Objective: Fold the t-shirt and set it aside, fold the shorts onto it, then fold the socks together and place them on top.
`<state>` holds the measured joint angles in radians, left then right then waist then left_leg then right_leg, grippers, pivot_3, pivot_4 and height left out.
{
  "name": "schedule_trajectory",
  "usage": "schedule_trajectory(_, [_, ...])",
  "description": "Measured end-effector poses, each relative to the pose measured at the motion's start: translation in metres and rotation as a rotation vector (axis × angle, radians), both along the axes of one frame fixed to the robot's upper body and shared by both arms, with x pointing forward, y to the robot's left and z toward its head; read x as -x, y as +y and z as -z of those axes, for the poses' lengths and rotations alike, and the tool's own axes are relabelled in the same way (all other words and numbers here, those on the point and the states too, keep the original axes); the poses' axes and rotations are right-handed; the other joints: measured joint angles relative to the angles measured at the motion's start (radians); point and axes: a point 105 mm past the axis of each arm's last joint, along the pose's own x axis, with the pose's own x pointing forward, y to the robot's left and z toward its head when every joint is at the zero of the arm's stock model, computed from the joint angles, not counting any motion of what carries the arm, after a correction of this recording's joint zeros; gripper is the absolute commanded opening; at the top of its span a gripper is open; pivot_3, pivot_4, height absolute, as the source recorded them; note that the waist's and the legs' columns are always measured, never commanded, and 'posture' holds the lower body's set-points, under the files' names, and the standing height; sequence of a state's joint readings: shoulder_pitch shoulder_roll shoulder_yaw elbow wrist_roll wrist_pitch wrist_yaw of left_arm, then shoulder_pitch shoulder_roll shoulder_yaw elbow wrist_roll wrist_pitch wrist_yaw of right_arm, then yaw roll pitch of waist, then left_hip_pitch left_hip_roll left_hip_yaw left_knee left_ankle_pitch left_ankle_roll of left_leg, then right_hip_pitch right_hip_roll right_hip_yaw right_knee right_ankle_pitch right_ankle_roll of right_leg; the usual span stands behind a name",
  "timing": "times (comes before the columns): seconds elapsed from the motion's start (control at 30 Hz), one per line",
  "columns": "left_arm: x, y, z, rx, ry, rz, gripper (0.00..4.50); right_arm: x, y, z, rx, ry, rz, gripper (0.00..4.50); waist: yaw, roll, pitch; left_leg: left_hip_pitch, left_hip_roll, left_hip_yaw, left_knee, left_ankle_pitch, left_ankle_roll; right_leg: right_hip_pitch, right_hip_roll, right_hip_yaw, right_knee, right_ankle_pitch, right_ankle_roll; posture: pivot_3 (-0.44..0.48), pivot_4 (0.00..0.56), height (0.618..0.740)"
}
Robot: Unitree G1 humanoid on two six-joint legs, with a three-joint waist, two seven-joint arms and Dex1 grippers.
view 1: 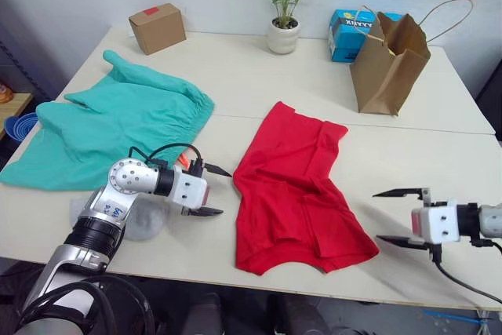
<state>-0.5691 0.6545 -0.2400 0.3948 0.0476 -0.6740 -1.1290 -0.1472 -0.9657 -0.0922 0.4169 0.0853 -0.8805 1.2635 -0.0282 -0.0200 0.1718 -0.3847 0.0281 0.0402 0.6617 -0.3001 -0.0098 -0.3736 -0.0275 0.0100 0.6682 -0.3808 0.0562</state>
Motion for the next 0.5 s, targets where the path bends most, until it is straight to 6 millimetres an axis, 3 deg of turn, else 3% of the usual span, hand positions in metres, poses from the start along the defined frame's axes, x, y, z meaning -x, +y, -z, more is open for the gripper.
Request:
schedule_trajectory(0.07, [0.003, -0.007, 0.004, 0.018, -0.032, 0.029, 4.47, 0.000, 0.002, 0.002, 0.023, -0.048, -0.043, 4.50, 0.000, 0.000, 0.000, 0.005, 0.000, 0.000, 0.000, -0.002, 0.003, 0.005, 0.000, 0.000, 0.000, 0.000, 0.000, 0.000, 0.150, 0.740])
schedule_trajectory(0.23, [0.012, -0.029, 0.014, 0.022, -0.052, 0.124, 4.47, 0.000, 0.020, 0.011, -0.021, -0.102, -0.125, 4.50, -0.004, -0.001, 0.000, 0.035, 0.001, 0.000, -0.012, -0.003, 0.003, 0.036, 0.000, 0.000, -0.012, 0.000, -0.001, 0.000, 0.150, 0.740])
schedule_trajectory(0.4, [0.019, -0.055, 0.018, 0.045, -0.038, 0.209, 4.47, -0.003, 0.041, 0.012, -0.072, -0.145, -0.204, 4.50, -0.004, -0.002, 0.000, 0.034, 0.001, 0.000, -0.012, -0.003, 0.003, 0.035, 0.000, 0.000, -0.011, 0.000, -0.001, 0.000, 0.150, 0.740])
schedule_trajectory(0.5, [0.019, -0.058, 0.018, 0.045, -0.037, 0.221, 4.47, -0.002, 0.049, 0.014, -0.084, -0.156, -0.241, 4.50, -0.003, -0.002, 0.000, 0.034, 0.001, 0.000, -0.012, -0.003, 0.003, 0.034, 0.000, -0.001, -0.011, 0.000, -0.001, 0.000, 0.150, 0.740])
